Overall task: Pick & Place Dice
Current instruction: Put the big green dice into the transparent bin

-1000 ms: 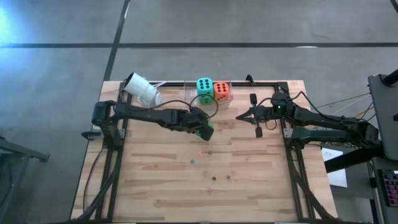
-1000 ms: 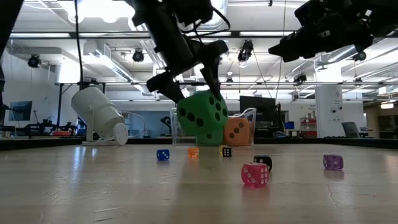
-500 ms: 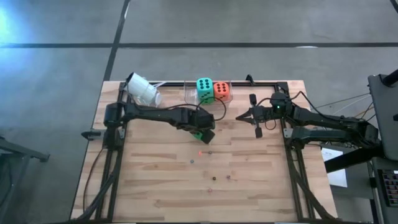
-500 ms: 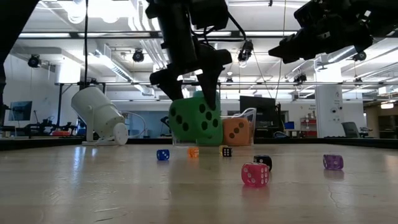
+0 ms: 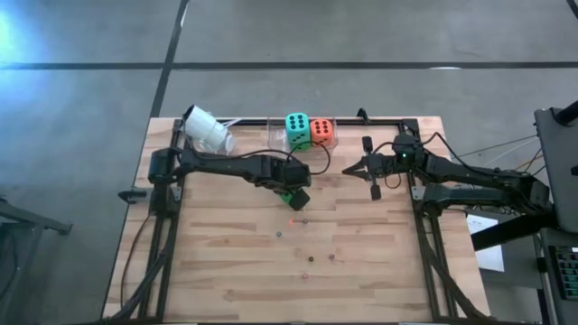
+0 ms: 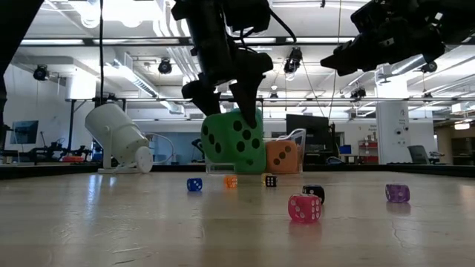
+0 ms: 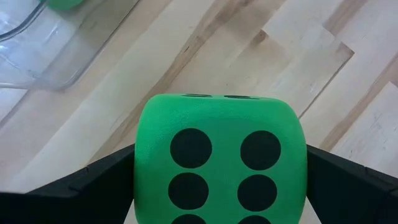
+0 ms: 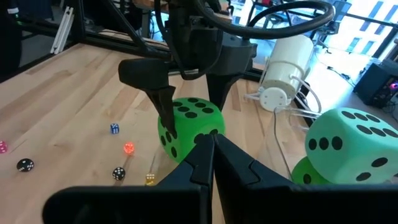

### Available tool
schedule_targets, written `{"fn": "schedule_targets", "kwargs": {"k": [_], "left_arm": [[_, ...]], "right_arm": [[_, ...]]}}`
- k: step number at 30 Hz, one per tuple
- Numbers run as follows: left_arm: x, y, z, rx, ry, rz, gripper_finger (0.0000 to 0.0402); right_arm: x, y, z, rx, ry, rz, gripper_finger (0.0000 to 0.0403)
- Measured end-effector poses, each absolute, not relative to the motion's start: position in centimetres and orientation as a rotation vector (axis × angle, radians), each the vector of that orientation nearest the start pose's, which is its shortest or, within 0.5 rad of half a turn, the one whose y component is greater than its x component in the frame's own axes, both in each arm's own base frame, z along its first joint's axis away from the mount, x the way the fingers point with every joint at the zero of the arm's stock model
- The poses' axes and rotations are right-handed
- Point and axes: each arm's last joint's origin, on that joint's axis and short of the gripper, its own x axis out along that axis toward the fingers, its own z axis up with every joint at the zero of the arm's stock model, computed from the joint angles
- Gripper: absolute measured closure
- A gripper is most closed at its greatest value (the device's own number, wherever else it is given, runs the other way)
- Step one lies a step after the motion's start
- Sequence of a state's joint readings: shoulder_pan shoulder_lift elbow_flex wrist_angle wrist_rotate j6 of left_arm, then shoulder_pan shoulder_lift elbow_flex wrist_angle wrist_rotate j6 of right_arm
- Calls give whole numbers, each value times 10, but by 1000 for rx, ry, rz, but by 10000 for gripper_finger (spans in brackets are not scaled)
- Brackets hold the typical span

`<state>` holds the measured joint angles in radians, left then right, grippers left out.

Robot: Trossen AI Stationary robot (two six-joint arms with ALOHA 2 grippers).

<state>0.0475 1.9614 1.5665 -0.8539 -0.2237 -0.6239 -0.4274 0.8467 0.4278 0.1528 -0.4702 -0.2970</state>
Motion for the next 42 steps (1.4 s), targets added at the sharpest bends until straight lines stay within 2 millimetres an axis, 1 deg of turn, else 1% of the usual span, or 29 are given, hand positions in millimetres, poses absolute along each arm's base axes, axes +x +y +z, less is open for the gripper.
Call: {"fn": "schedule_targets", "kwargs": {"k": [6,14,17,21,25,35,39,42], "left_arm": [[399,26,218,-428,1124,612,2],[400,26,220,-387,1131,582,2],[400,26,220,-386,1126,580,2],[400,27,220,-387,1125,580,2],[401,27,221,-356,1126,556,2],[411,27,226,-261,1038,461,2],[418,27,228,-241,963,431,2],[420,27,229,-243,938,427,2]], "right_arm": [[173,-64,232,-183,227,77,394],[176,-66,238,-176,182,69,394],[181,-68,233,-150,202,71,394],[191,-71,223,-175,213,128,394],[203,-74,218,-181,157,221,394],[231,-86,188,-186,145,223,394],[244,-90,183,-172,132,225,394],[253,-93,180,-168,143,232,394]]}}
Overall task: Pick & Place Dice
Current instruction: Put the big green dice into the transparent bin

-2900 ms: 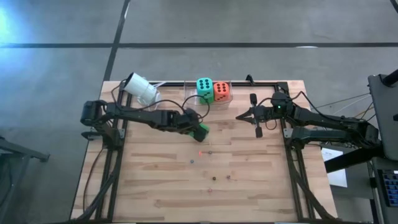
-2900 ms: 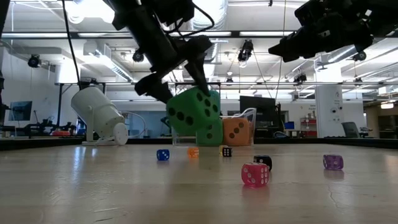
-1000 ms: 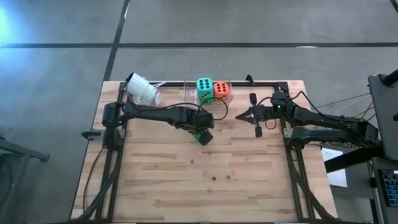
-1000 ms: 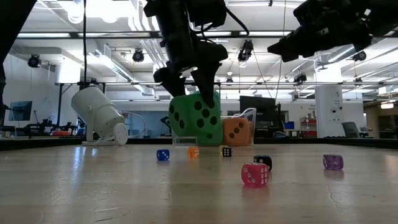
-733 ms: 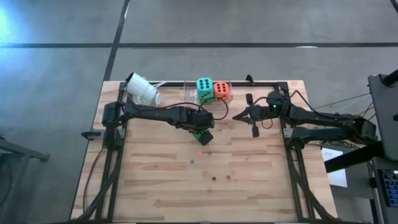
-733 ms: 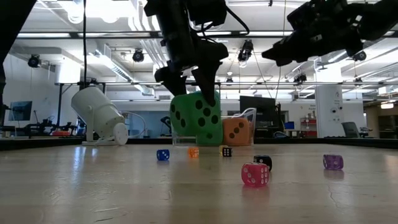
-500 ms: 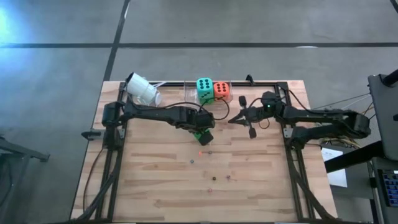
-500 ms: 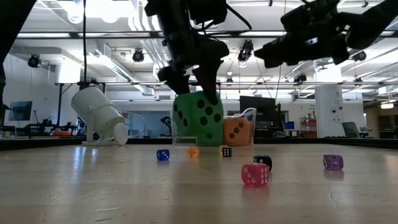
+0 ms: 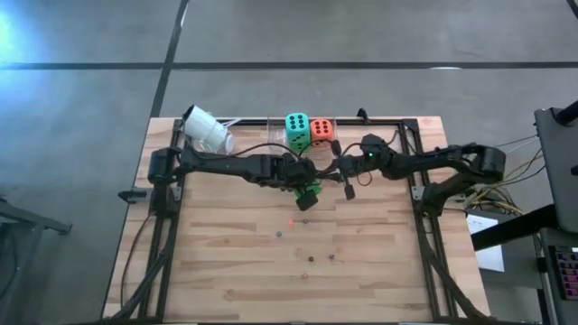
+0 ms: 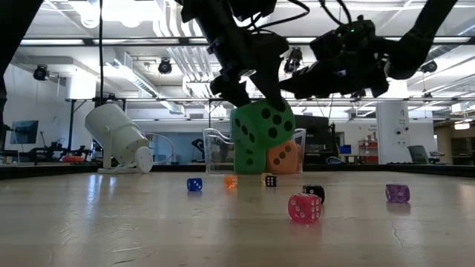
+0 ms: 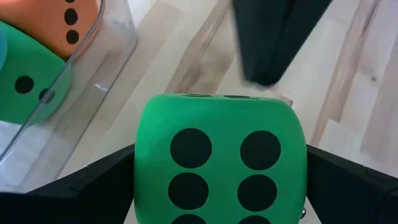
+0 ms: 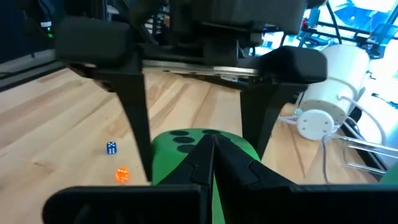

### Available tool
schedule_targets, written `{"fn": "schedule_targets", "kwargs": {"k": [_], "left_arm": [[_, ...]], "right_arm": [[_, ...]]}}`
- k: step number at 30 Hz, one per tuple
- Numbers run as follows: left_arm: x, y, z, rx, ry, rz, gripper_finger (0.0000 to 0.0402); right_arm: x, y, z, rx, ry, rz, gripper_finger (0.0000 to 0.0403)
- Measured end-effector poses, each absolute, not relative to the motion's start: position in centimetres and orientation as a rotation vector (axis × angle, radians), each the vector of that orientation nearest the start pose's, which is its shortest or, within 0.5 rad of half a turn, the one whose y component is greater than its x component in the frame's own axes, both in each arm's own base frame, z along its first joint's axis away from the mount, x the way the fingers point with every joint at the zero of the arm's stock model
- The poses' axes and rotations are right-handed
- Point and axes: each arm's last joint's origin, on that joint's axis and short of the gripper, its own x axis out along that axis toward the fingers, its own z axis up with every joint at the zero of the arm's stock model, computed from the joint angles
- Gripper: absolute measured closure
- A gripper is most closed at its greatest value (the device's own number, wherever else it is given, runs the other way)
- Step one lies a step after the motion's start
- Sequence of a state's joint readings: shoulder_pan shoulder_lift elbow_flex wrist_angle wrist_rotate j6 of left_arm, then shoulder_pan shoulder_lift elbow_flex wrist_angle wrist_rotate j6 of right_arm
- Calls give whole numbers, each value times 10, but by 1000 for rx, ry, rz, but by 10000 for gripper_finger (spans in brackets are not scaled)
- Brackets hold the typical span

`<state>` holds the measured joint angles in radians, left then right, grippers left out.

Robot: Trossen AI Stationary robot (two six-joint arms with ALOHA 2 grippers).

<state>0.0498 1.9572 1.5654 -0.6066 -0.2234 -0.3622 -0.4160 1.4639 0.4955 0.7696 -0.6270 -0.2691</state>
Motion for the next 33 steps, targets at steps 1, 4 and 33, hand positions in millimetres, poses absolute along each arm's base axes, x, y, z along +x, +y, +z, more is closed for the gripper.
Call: {"fn": "schedule_targets", "kwargs": {"k": [1,4,33], "left_arm": [[420,27,229,-243,935,426,2],[420,27,229,-244,933,426,2],[433,33,226,-206,836,399,2]], "right_arm": [[256,-94,179,-166,147,232,394],[261,-97,177,-172,158,234,394],[269,-88,169,-171,273,297,394]]}}
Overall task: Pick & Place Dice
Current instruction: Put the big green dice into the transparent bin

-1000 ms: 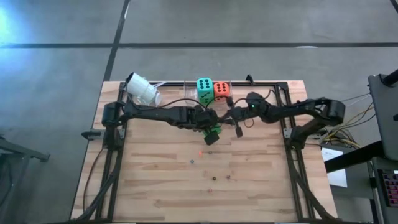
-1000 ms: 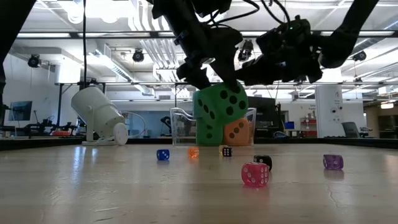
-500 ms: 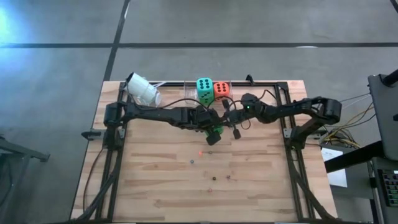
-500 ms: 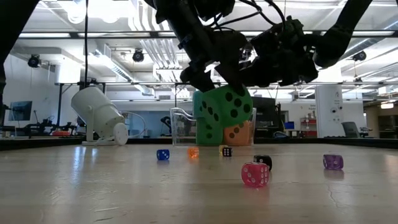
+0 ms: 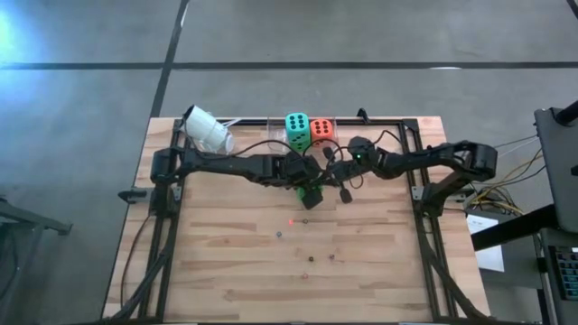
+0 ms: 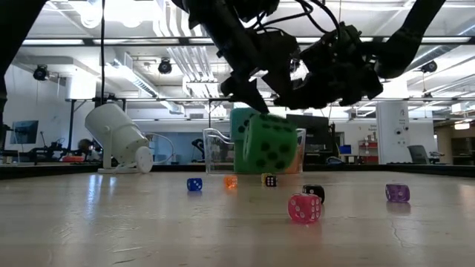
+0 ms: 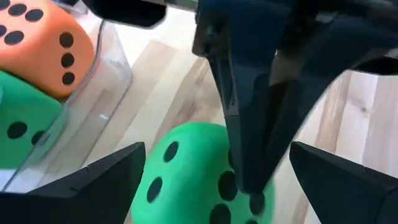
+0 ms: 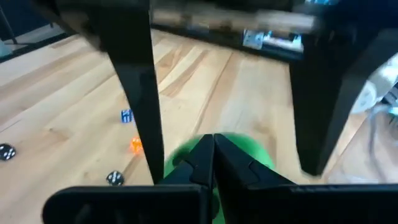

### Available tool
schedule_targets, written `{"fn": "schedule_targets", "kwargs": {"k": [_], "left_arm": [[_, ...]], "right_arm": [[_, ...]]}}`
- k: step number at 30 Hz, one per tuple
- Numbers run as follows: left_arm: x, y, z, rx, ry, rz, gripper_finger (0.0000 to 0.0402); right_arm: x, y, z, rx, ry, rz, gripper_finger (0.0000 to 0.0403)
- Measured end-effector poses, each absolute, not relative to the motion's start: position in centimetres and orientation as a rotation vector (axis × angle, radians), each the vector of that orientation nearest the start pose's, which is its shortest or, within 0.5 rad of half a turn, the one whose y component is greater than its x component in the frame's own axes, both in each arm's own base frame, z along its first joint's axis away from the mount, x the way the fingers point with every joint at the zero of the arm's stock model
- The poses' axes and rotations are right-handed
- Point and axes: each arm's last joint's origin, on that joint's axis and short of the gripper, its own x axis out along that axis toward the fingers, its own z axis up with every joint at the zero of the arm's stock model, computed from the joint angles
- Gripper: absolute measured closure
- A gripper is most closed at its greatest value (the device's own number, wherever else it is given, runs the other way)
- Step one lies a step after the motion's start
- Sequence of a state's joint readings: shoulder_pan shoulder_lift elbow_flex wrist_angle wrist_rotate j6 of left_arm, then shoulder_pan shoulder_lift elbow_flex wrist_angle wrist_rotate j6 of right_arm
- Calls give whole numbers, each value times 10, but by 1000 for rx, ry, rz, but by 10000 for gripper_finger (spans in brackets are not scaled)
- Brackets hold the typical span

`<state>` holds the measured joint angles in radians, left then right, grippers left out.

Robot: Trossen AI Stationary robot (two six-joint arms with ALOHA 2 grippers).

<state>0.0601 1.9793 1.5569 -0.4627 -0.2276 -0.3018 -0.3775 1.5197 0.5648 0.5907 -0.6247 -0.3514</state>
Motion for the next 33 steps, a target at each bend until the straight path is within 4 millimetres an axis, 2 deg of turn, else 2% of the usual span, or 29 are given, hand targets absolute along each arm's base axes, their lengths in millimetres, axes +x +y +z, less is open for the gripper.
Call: {"fn": "schedule_targets", "kwargs": {"k": [9,12,18,21,27,33], "left_arm": [[430,33,222,-147,871,376,2],[427,33,226,-136,883,370,2],[414,32,234,-97,943,414,2],[408,29,236,-80,944,443,2],[386,24,244,-81,932,448,2],[353,21,251,-107,836,461,2]], "right_arm": [[263,-86,180,-181,251,293,394],[257,-83,183,-186,264,298,394],[234,-75,193,-217,263,295,394],[220,-72,198,-230,274,242,394],[199,-65,207,-250,279,168,394],[191,-62,211,-241,298,168,394]]}}
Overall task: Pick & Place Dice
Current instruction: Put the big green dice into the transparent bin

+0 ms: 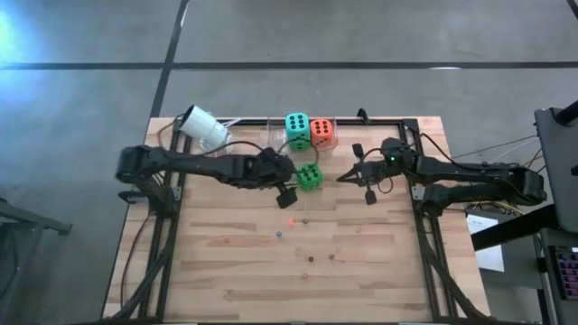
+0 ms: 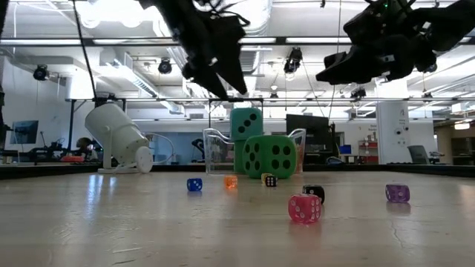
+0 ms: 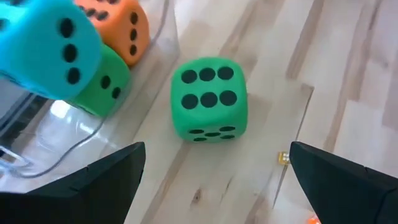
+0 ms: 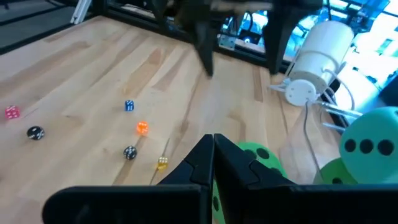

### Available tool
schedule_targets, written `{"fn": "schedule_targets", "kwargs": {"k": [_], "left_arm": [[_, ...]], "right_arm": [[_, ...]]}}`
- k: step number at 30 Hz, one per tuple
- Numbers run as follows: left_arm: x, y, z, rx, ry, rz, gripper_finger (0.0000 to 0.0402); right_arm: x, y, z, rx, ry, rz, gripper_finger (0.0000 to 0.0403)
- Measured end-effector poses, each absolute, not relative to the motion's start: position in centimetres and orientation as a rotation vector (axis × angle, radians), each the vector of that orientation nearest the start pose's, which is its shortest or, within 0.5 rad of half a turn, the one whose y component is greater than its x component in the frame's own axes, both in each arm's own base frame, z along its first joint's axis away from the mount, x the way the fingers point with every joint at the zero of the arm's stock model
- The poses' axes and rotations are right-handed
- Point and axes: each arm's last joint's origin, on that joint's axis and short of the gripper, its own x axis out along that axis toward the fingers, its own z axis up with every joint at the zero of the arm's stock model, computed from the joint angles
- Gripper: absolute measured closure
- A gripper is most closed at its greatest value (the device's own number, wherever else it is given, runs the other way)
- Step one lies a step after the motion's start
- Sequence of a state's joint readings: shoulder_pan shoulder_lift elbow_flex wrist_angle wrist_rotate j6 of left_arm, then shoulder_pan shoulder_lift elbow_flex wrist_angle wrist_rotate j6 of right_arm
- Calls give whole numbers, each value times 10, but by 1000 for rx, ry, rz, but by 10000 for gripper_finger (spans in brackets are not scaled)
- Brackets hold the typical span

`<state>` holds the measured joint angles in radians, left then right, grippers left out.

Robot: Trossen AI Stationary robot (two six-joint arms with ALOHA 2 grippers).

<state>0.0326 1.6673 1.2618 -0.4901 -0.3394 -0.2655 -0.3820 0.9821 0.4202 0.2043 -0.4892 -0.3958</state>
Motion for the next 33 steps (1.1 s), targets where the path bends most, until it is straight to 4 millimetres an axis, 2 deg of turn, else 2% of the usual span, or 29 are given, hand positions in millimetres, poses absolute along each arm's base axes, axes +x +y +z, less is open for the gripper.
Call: {"fn": "schedule_targets", "kwargs": {"k": [4,11,17,26,33], "left_arm": [[331,20,259,-129,714,452,2],[297,12,259,-86,597,398,2],[276,12,255,-86,574,399,2],[269,12,257,-64,558,394,2],[269,12,256,-65,567,395,2]], "right_arm": [[191,-62,211,-242,292,166,394],[193,-64,218,-259,278,137,392],[196,-65,220,-265,288,94,360],[197,-64,220,-238,290,98,282],[197,-64,220,-238,288,99,249]]}}
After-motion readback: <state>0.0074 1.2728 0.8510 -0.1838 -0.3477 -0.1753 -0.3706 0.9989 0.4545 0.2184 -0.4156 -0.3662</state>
